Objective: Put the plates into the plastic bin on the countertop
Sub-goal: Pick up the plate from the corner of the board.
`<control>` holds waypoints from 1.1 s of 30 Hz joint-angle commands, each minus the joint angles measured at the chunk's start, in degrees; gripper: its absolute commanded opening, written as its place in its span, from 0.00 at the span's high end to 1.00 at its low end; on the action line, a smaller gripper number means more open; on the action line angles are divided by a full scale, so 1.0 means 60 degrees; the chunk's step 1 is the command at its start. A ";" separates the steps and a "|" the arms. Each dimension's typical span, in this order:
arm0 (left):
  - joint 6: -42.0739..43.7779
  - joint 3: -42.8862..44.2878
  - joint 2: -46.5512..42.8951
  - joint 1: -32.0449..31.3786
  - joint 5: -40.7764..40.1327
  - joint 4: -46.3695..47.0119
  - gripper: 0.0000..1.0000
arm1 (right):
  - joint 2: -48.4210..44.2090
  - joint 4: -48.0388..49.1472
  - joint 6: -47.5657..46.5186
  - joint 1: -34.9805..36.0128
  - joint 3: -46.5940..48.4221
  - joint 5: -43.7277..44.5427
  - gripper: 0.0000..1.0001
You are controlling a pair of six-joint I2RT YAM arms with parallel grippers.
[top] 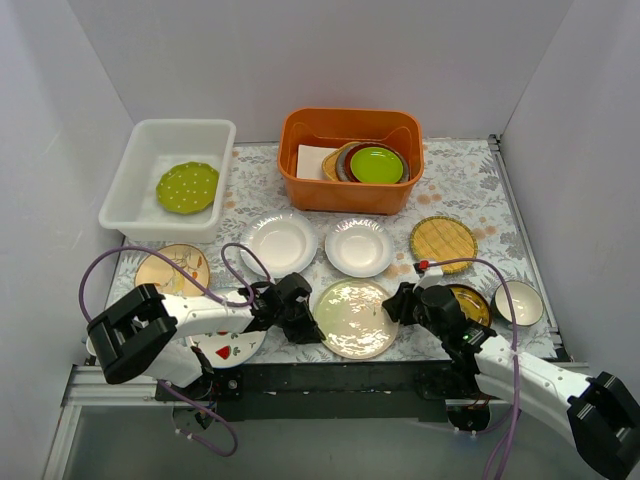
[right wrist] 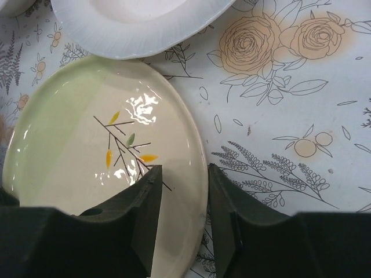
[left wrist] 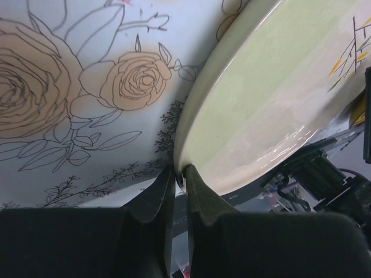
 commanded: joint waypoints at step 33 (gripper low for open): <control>-0.0335 -0.1630 0.0142 -0.0587 -0.1679 -0.2221 0.55 | -0.0796 -0.2038 0.0514 0.0742 0.0459 -0.4258 0.99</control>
